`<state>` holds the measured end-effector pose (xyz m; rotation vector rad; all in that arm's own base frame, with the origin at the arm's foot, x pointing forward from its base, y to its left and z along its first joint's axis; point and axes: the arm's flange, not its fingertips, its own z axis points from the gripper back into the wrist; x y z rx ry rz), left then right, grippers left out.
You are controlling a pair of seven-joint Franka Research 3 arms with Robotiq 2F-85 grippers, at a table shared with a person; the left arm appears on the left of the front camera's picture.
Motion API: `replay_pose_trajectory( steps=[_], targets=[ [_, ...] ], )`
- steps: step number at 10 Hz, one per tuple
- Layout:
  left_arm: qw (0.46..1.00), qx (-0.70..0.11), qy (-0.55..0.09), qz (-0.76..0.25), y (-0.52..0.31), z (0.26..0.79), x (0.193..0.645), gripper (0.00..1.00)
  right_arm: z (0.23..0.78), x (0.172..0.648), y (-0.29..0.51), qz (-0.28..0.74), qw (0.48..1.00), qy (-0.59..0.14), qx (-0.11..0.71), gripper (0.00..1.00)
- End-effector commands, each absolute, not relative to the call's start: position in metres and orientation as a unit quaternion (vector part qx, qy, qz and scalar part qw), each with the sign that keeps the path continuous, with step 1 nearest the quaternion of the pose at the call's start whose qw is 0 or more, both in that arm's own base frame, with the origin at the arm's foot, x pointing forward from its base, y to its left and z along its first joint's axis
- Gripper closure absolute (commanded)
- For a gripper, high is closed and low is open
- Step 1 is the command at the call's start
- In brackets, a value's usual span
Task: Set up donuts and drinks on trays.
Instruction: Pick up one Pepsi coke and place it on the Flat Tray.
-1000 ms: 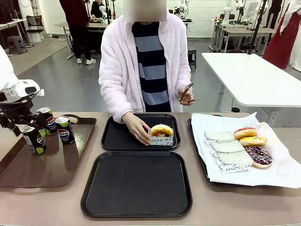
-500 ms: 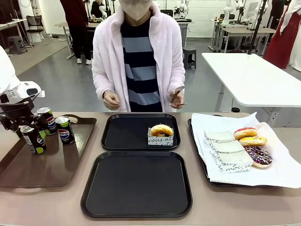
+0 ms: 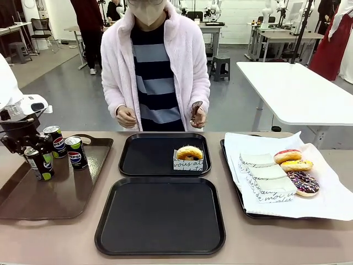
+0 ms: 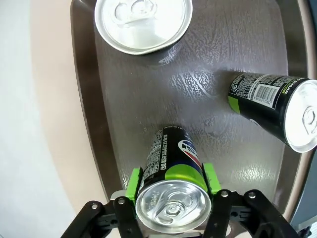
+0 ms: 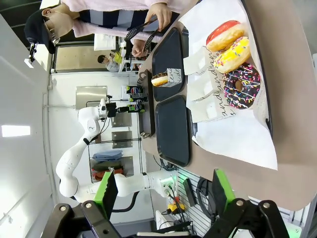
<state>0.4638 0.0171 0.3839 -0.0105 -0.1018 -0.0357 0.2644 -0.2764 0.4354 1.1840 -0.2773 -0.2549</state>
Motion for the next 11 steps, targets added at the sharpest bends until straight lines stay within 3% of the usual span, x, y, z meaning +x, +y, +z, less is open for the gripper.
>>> replay_pose_trajectory(
  steps=[1,6,11],
  targets=[
    [0.999,-0.010,-0.048,-0.023,0.013,0.401,0.454,0.98,0.437,0.264,-0.277,-0.117,0.809,-0.134,0.560,0.00],
    [0.999,0.000,-0.014,-0.030,-0.006,0.534,0.385,1.00,0.437,0.264,-0.277,-0.117,0.809,-0.134,0.560,0.00],
    [0.999,-0.005,-0.016,-0.037,-0.002,0.538,0.375,1.00,0.437,0.264,-0.277,-0.117,0.809,-0.134,0.560,0.00]
  ],
)
